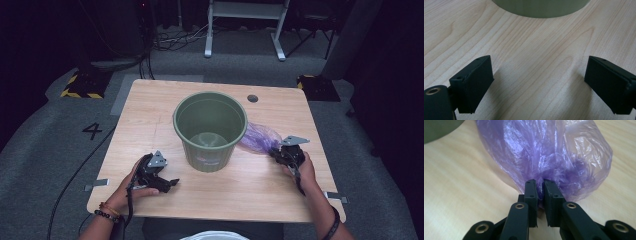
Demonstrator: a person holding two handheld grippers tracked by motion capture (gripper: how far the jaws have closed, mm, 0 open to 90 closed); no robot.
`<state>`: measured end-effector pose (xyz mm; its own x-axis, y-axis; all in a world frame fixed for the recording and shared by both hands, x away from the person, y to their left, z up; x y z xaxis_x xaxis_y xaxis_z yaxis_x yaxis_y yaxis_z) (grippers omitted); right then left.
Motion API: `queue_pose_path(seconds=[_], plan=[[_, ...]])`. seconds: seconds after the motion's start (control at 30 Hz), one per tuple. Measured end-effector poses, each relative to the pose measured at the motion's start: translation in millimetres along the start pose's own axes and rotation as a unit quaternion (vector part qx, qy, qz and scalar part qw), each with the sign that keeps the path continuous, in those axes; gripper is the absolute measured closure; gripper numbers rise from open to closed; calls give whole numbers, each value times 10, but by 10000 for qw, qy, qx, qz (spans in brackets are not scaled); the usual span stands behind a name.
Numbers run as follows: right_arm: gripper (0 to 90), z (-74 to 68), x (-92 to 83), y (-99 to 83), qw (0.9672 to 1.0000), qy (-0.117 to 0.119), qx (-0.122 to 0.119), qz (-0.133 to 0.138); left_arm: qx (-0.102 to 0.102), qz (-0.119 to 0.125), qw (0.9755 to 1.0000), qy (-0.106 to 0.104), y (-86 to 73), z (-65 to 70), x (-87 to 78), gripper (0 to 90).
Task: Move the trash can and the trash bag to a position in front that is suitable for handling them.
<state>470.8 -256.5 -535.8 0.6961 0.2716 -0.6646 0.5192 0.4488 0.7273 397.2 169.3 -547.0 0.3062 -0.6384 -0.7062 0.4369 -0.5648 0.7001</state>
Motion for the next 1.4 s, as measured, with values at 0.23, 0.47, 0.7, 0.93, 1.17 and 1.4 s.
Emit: queue_pose_path(seconds=[0.23, 0.47, 0.7, 0.93, 1.17, 1.4], plan=[[731, -99, -279, -214, 9998, 136, -59, -106, 3, -2, 10000, 2, 0, -1, 0, 80], [474, -172, -556, -262, 9994, 205, -211, 187, 2, -1, 10000, 2, 0, -1, 0, 80], [368, -112, -812, -78, 9962, 158, -255, 822, 1, -1, 10000, 1, 0, -1, 0, 80], [521, 135, -712, 109, 9948, 60, -274, 977, -11, 0, 10000, 6, 3, 3, 5, 77], [618, 305, -372, 229, 9961, 60, -220, 849, -36, 5, 10000, 28, 8, 7, 11, 74], [656, 283, -59, 73, 9988, 267, -193, 357, -37, 3, 10000, 34, 8, 7, 10, 74]])
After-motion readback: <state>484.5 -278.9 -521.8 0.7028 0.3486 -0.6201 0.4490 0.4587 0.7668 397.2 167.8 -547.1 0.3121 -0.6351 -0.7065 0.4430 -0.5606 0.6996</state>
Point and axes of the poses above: each handheld gripper's, and its own axes: x roughly forward along the jaws, y roughly out of its top, z roughly to its right, the point moved 6 cm from there along x, roughly forward along the jaws, and after that the axes turned 8 degrees about -y, right-handed, at the moved point
